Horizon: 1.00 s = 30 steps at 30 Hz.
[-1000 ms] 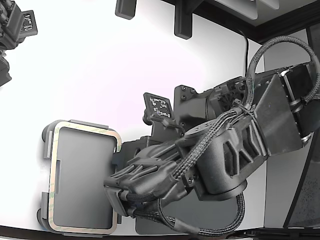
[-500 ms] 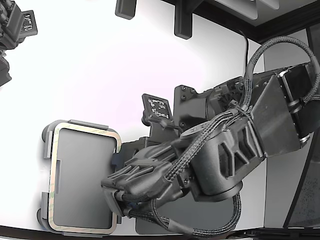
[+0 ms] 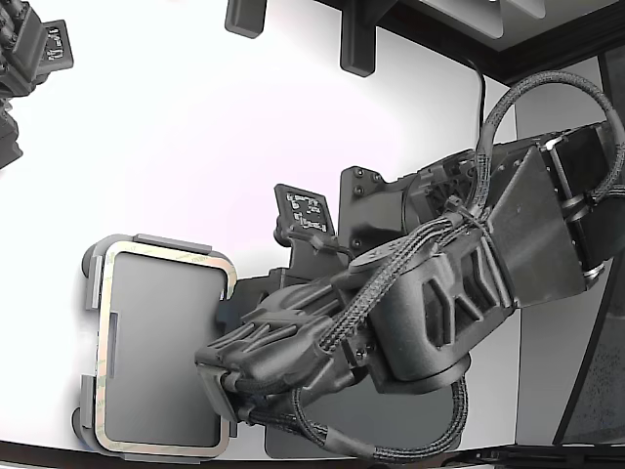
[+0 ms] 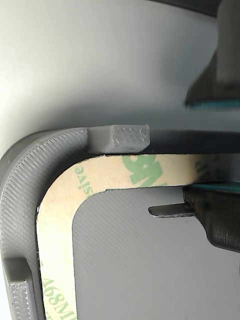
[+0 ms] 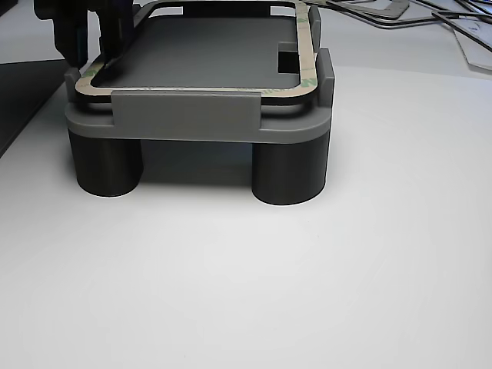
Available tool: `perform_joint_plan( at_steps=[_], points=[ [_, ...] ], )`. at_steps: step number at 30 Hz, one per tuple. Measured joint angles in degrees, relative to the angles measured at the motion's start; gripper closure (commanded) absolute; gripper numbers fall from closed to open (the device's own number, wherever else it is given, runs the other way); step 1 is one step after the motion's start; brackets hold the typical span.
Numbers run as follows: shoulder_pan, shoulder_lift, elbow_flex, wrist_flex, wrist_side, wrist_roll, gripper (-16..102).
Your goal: Move top rectangular frame to the holder.
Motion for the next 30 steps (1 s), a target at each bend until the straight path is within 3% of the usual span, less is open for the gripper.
perform_joint_plan(
  at_steps=[10, 17, 22, 25, 30],
  points=[
    [0.09, -0.09, -5.89, 0.79, 5.45, -5.19, -14],
    [-0.18, 8.53, -5.10, 0.09, 16.17, -24.35, -14],
    [-3.87, 21.80, 6.06, -7.12, 22.68, -46.85, -14],
    [-9.14, 31.38, 14.85, -12.74, 20.57, -61.70, -14],
    [-19.25, 46.67, 28.65, -21.71, 10.55, -85.61, -14]
  ],
)
